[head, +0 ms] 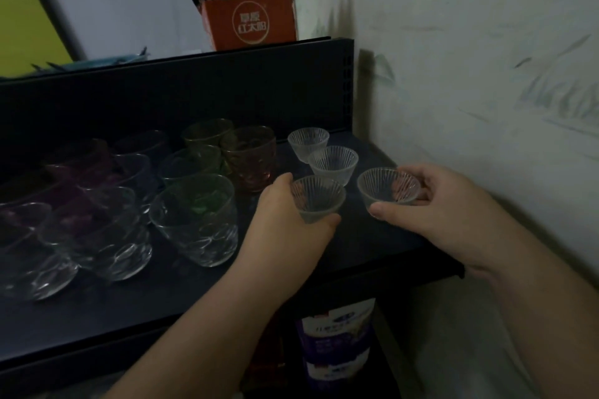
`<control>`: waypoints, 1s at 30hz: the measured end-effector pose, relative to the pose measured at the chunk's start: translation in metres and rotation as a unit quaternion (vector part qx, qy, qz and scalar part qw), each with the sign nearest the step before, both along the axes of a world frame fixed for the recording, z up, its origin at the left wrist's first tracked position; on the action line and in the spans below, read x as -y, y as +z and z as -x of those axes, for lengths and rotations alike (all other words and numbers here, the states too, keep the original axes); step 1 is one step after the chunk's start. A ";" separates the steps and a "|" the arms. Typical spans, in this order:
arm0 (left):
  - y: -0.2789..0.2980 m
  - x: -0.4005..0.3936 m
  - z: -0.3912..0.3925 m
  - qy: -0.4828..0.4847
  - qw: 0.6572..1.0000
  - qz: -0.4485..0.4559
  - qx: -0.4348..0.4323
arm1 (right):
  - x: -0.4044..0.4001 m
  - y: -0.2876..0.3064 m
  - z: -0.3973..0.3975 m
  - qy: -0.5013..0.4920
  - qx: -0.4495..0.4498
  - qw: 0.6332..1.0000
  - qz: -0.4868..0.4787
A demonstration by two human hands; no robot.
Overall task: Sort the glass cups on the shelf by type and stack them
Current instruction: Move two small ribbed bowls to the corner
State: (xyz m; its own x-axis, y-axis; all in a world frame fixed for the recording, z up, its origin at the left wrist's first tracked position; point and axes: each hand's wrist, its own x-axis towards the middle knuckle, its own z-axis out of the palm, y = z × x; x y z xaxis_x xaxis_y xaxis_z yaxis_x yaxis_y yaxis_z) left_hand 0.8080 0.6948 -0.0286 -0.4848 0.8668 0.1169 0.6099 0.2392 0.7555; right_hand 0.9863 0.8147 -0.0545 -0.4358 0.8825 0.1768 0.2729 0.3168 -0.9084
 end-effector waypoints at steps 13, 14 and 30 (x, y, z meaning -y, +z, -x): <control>0.002 -0.012 0.001 0.036 0.999 0.000 0.005 | -0.012 0.004 0.024 0.030 0.024 0.999 0.011; 0.002 -0.012 0.001 0.037 0.999 0.000 0.007 | -0.012 0.005 0.025 0.029 0.031 0.999 0.007; 0.003 0.017 -0.020 -0.014 0.993 -0.076 -0.089 | 0.021 0.012 0.005 -0.025 -0.021 0.994 -0.107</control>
State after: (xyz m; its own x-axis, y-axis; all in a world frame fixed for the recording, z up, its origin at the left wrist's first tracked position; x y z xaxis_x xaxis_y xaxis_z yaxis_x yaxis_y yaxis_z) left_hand 0.8284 0.6777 -0.0258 -0.4208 0.8458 0.3281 0.7414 0.1122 0.6616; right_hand 0.9815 0.7937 -0.0421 -0.3806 0.8434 0.3792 0.2566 0.4903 -0.8329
